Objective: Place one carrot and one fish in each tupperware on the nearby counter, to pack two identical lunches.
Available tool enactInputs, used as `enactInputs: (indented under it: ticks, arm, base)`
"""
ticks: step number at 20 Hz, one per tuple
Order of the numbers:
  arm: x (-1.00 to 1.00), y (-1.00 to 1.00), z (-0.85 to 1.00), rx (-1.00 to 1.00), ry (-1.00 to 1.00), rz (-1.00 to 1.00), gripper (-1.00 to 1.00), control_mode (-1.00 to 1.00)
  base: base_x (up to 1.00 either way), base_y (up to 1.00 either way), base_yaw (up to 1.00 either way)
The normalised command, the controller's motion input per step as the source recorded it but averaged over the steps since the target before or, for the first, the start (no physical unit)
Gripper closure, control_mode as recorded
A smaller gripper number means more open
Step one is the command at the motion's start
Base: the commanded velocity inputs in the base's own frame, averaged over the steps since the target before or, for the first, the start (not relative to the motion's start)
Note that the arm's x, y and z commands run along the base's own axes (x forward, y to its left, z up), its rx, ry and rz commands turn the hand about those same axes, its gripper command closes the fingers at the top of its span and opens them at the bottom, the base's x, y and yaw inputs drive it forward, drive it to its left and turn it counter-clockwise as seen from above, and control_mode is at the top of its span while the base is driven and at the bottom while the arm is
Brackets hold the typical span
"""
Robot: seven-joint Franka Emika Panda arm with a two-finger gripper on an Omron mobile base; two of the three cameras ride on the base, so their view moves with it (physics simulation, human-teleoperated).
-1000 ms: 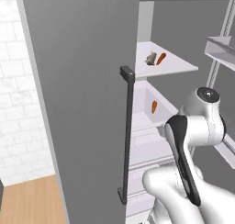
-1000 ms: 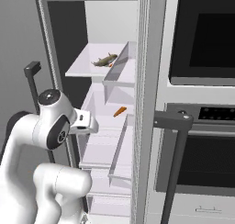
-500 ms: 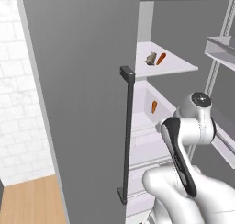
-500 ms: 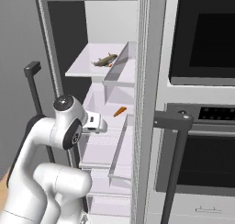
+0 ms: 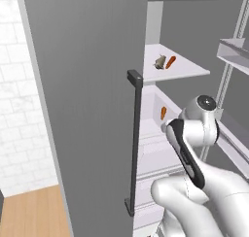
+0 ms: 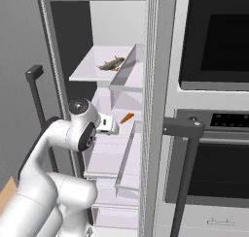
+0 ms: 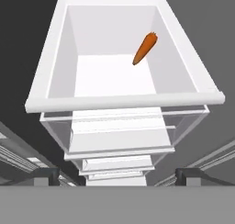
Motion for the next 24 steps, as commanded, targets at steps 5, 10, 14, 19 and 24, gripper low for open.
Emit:
enactInputs:
  ticks: [5,10,14,19,24]
  arm:
    - [0.73,-0.05,-0.13,0.00,0.00,0.00,-1.00,-1.00]
    - [0.66,-0.16,-0.01,0.01,0.01,0.00,-1.00,-1.00]
    - [0.56,-0.06,-0.05,0.00,0.01,0.00,-1.00,-1.00]
    - [0.48,-0.01,-0.13,0.00,0.00,0.00,-1.00,-1.00]
    - [0.41,-0.14,-0.24,0.00,0.03,0.00,-1.00,-1.00]
  base:
    - [0.00,0.00,0.00]
    - [0.00,0.00,0.00]
    - [0.00,0.00,0.00]
    - [0.00,0.00,0.00]
    - [0.00,0.00,0.00]
